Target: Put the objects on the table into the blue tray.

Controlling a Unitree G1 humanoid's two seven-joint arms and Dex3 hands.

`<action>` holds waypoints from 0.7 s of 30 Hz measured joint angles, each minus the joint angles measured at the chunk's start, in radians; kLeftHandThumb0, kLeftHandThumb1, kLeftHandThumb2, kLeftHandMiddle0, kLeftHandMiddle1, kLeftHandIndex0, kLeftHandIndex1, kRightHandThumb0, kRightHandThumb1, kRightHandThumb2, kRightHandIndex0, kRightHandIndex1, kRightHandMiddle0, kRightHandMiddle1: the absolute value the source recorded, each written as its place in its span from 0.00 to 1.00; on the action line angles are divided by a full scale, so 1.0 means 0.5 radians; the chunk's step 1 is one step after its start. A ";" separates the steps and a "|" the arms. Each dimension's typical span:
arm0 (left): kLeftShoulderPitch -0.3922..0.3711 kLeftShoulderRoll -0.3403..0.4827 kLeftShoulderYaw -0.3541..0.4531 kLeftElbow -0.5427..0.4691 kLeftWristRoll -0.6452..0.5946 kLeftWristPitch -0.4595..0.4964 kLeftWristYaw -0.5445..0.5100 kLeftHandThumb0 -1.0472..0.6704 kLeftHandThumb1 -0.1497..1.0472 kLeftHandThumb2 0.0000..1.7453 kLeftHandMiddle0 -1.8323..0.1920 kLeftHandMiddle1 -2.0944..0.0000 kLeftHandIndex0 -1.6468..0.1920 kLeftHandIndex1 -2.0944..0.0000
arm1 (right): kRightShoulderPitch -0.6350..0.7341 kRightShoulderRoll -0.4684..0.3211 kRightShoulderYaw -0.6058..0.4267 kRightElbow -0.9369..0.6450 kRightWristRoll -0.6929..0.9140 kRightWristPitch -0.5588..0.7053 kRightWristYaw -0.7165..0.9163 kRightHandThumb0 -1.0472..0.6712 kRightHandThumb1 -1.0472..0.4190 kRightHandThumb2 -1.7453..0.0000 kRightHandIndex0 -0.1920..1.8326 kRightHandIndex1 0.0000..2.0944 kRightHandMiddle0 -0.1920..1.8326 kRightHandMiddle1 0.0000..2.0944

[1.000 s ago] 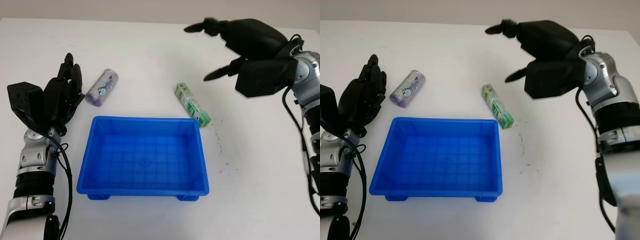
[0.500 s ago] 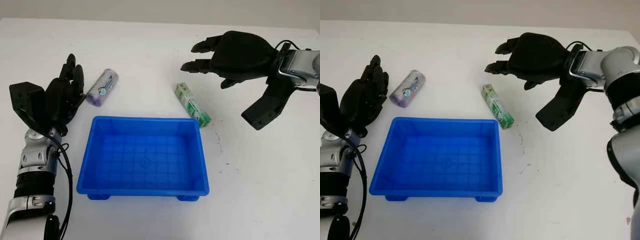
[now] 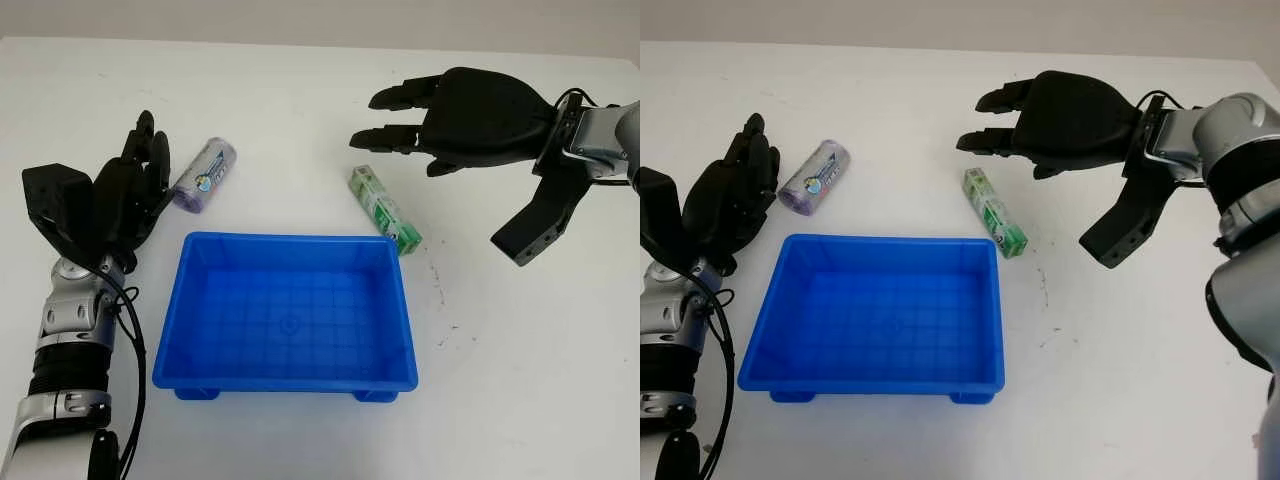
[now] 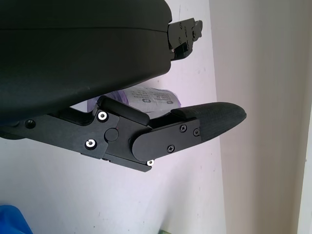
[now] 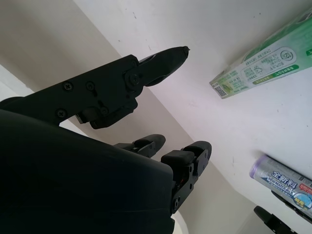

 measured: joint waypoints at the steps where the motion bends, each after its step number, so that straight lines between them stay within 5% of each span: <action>1: 0.000 0.000 0.000 0.000 0.000 0.000 0.002 0.14 1.00 0.39 1.00 1.00 1.00 1.00 | 0.000 0.000 0.010 0.000 0.000 -0.006 -0.008 0.41 0.17 0.98 0.31 0.07 0.27 0.08; 8: 0.000 -0.001 0.001 -0.004 -0.001 0.001 0.012 0.14 1.00 0.39 1.00 1.00 1.00 1.00 | 0.007 0.022 0.116 -0.001 -0.030 -0.021 -0.089 0.50 0.16 0.97 0.34 0.08 0.28 0.10; 14: 0.000 -0.001 0.001 -0.010 -0.001 0.001 0.019 0.14 1.00 0.40 1.00 1.00 1.00 1.00 | 0.090 0.037 0.215 0.000 -0.076 -0.023 -0.112 0.40 0.17 0.97 0.35 0.08 0.29 0.10; 21: 0.000 0.000 0.001 -0.031 -0.001 0.008 0.026 0.15 1.00 0.40 1.00 1.00 1.00 1.00 | 0.105 0.068 0.290 0.009 -0.117 -0.014 -0.196 0.49 0.14 0.96 0.37 0.08 0.31 0.12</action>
